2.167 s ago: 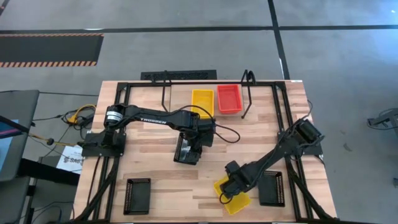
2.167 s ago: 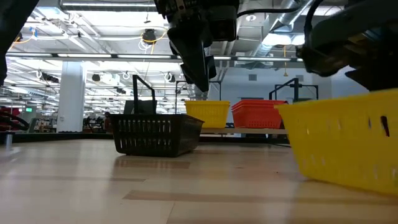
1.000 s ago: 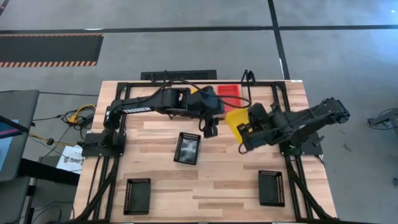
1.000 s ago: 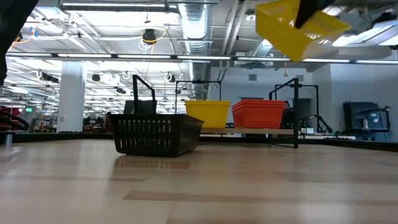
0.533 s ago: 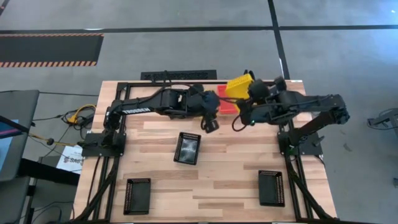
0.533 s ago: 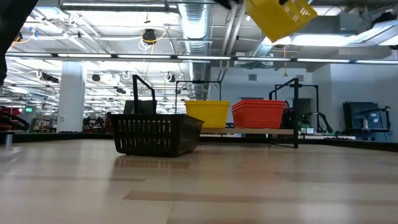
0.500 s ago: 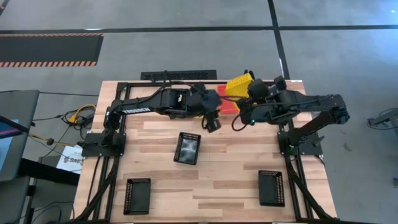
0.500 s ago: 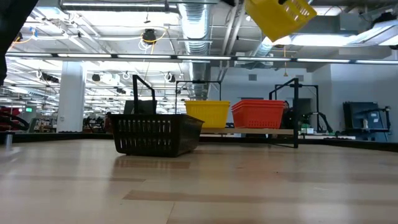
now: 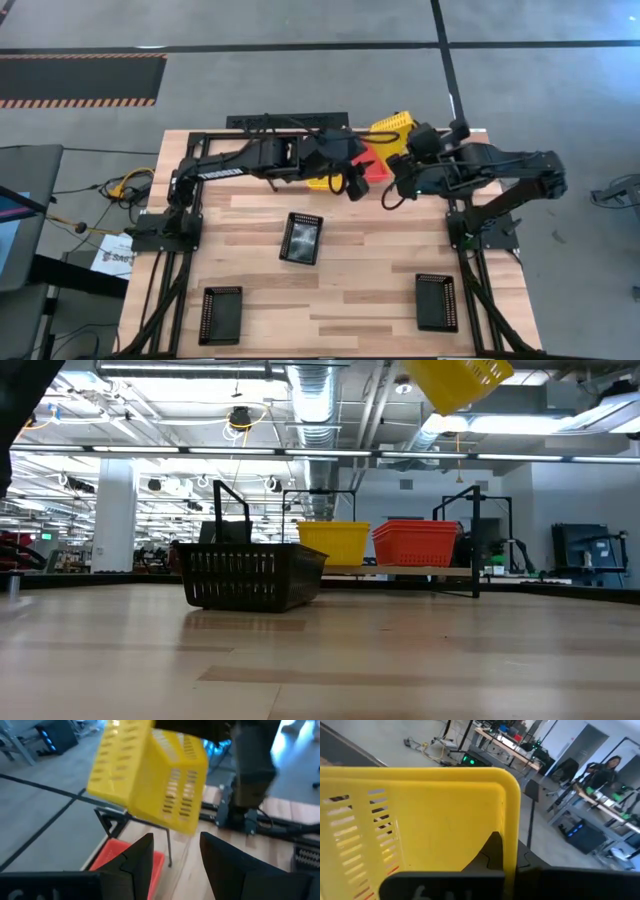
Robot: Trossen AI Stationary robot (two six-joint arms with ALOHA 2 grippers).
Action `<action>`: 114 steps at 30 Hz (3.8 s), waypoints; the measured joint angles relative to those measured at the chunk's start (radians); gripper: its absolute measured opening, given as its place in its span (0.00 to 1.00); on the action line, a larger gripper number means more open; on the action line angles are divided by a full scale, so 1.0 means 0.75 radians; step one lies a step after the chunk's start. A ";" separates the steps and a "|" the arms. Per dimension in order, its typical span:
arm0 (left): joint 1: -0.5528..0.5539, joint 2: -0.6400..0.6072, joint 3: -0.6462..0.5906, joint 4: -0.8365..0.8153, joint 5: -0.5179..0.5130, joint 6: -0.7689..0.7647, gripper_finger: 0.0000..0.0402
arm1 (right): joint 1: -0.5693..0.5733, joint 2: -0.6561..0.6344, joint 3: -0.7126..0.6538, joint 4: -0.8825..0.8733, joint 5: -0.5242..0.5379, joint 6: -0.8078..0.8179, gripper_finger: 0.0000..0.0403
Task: Stack baskets on shelf by color
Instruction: Stack the yellow bin on top of the other stacked yellow bins on the shelf
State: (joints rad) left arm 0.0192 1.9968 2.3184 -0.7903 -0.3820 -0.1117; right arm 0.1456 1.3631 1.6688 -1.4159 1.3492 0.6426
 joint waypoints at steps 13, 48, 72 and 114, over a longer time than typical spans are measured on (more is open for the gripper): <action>0.076 0.003 -0.160 0.302 0.111 -0.038 0.38 | 0.104 -0.003 -0.001 -0.052 0.048 0.021 0.00; 0.062 0.002 -0.193 0.358 -0.047 0.264 0.00 | 0.081 -0.005 0.001 -0.103 -0.184 0.042 0.13; 0.138 -0.001 -0.189 -0.087 -0.328 0.000 0.00 | 0.334 -0.001 0.475 -0.116 -0.247 -0.099 0.63; 0.730 -0.190 -0.191 -0.803 1.045 -0.541 0.00 | 0.440 -0.105 0.560 -0.207 -0.227 -0.136 0.63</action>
State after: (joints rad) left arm 0.5665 1.8541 2.1752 -1.3925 0.4016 -0.5177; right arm 0.4755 1.2842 2.0888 -1.5711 1.1790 0.5404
